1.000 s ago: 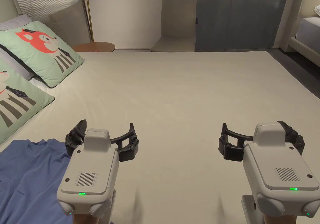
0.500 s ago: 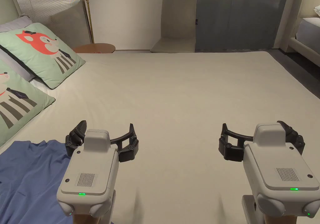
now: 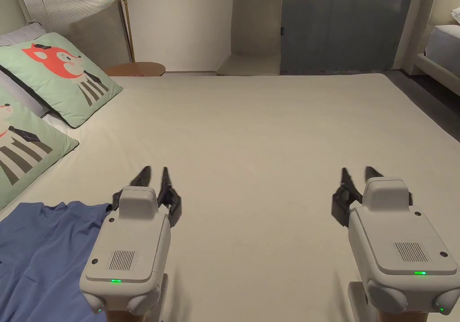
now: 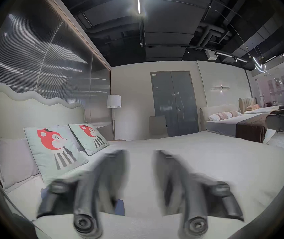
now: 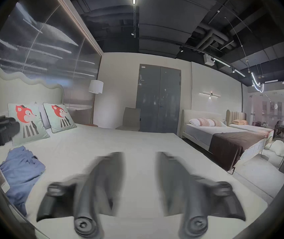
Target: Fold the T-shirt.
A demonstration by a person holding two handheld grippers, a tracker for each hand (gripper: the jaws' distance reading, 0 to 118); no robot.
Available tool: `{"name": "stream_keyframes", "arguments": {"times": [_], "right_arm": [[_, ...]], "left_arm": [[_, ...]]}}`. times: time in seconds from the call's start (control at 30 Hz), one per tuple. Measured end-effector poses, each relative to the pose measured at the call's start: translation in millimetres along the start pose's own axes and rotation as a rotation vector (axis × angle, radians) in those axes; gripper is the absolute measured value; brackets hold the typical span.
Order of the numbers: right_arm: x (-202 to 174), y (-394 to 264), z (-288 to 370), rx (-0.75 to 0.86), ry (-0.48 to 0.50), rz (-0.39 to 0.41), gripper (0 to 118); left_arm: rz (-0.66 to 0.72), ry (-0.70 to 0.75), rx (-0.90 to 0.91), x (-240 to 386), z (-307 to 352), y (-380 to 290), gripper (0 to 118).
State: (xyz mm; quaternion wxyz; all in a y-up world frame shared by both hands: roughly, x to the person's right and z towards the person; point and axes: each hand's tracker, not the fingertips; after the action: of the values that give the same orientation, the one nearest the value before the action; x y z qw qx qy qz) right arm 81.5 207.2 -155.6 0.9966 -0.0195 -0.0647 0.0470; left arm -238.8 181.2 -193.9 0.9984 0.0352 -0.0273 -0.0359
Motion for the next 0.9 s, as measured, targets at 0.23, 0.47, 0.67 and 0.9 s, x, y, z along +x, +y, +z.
{"name": "stream_keyframes", "arguments": {"times": [0.23, 0.47, 0.67, 0.9], "right_arm": [[1, -2, -1, -0.022, 0.003, -0.009, 1], [-21, -3, -12, -0.022, 0.067, -0.017, 1], [-86, 7, -24, -0.012, 0.228, -0.033, 1], [-180, 1, -43, -0.009, 0.445, -0.025, 1]], "left_arm": [[0.004, -0.011, -0.007, 1, 0, -2, 0], [-0.005, 0.047, -0.021, -27, 7, -5, 0], [-0.024, 0.210, -0.049, -92, 32, -8, 0], [-0.063, 0.421, -0.084, -173, 80, -7, 0]]}}
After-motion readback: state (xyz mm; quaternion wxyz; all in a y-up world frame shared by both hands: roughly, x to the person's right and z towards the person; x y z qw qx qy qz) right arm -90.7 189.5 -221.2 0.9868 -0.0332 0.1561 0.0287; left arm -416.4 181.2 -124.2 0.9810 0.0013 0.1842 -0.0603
